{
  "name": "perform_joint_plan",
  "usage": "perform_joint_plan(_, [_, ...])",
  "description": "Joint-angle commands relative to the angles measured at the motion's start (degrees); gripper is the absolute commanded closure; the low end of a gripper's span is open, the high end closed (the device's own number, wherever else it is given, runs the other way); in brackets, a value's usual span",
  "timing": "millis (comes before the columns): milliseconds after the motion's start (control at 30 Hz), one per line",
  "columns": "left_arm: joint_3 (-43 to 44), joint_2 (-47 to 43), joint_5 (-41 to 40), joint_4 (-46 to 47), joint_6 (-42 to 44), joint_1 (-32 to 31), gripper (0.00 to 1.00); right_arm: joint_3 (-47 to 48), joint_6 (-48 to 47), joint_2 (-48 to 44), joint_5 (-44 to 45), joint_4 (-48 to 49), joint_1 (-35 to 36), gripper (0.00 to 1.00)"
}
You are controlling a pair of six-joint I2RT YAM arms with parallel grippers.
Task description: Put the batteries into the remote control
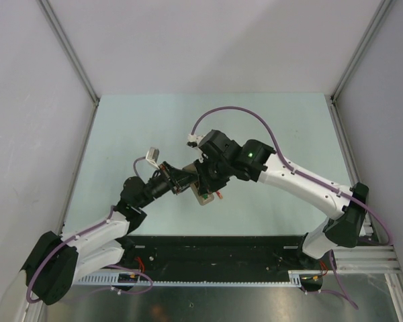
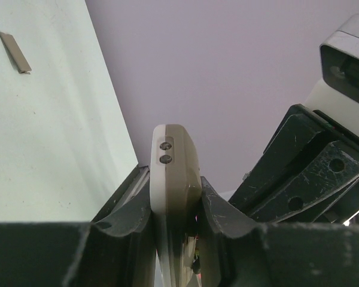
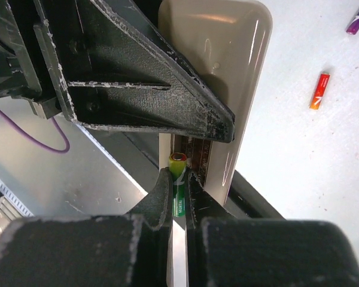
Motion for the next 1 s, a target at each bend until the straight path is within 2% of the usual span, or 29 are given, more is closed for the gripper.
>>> perform_joint_plan(0, [1.47, -1.65, 1.50, 2.97, 1.31, -0.14, 1.00, 3.03, -1.73, 1.49, -1.76, -2.85, -0.07, 1.00])
perform_joint_plan(667, [0.94, -4.37, 1.24, 2.88, 0.70, -0.84, 1.00, 6.36, -2.61, 4.49, -1.16, -3.64, -1.57, 1.00])
perform_joint_plan(800, [-0.81, -2.97, -0.44, 2.62, 0.78, 0.12, 1.00, 7.25, -2.70, 0.28, 2.18, -4.52, -1.65, 1.00])
perform_joint_plan(933, [-1.96, -1.65, -0.97, 2.27, 1.49, 1.88, 1.00, 1.12, -1.91, -5.16, 6.75, -2.86, -4.90, 1.00])
perform_joint_plan(967, [-2.05, -1.74, -0.79, 2.18, 1.84, 2.49, 1.00, -0.65, -2.08, -6.23, 10.15, -1.89, -5.95, 1.00])
